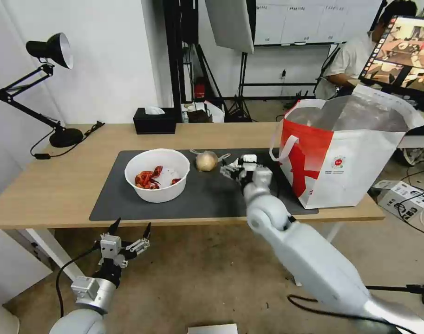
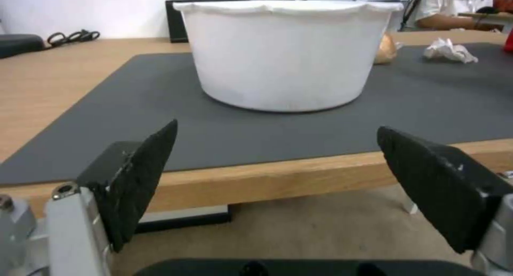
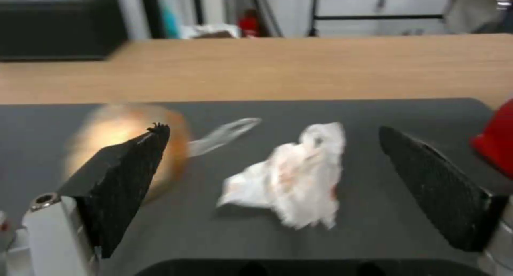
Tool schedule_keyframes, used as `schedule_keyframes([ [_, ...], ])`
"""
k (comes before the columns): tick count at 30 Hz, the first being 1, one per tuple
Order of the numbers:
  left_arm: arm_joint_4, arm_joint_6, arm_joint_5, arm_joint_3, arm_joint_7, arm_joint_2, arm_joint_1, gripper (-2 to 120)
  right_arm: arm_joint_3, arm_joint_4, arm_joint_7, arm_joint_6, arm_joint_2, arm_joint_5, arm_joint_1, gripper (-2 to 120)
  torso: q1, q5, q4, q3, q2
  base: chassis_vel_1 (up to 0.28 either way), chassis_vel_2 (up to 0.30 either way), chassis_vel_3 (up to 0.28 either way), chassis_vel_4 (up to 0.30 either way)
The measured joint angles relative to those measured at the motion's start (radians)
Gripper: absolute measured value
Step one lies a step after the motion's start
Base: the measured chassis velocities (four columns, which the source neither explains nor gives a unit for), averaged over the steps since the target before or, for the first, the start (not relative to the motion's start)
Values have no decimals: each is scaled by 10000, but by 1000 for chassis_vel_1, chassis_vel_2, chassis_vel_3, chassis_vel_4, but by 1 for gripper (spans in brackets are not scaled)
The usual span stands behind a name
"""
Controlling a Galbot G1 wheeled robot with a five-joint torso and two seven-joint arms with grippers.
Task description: Pick up the trash from the table and place it into the takeout bag.
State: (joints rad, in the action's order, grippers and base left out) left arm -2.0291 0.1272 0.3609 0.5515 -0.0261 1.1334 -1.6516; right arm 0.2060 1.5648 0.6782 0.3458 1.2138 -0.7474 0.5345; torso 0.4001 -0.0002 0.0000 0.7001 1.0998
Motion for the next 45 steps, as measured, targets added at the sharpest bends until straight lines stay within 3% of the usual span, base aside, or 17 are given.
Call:
schedule_keyframes([
  [4,-105,-6,34,29,0,6,-67,100,98,-1199,179,156,442,71,-662,100,0,0,1,0,0,0,0,0,0],
  [12,-247,-7,20,150,-1,115,-362,100,64,-3035,-462,165,918,30,-1252,100,0,1,0,-1,1,0,0,0,0],
  [26,-379,2,40,238,2,78,-491,100,28,-3405,-555,269,1240,32,-1231,100,-1,1,0,-1,2,0,0,0,0],
  [39,-510,2,-26,171,13,145,-601,100,6,-3556,-460,358,1388,-150,-1181,61,-1,2,0,-1,2,0,0,0,0],
  [45,-509,2,-64,140,21,173,-624,100,1,-3496,-458,301,1405,-134,-1117,34,-1,2,-1,-1,2,0,0,0,0],
])
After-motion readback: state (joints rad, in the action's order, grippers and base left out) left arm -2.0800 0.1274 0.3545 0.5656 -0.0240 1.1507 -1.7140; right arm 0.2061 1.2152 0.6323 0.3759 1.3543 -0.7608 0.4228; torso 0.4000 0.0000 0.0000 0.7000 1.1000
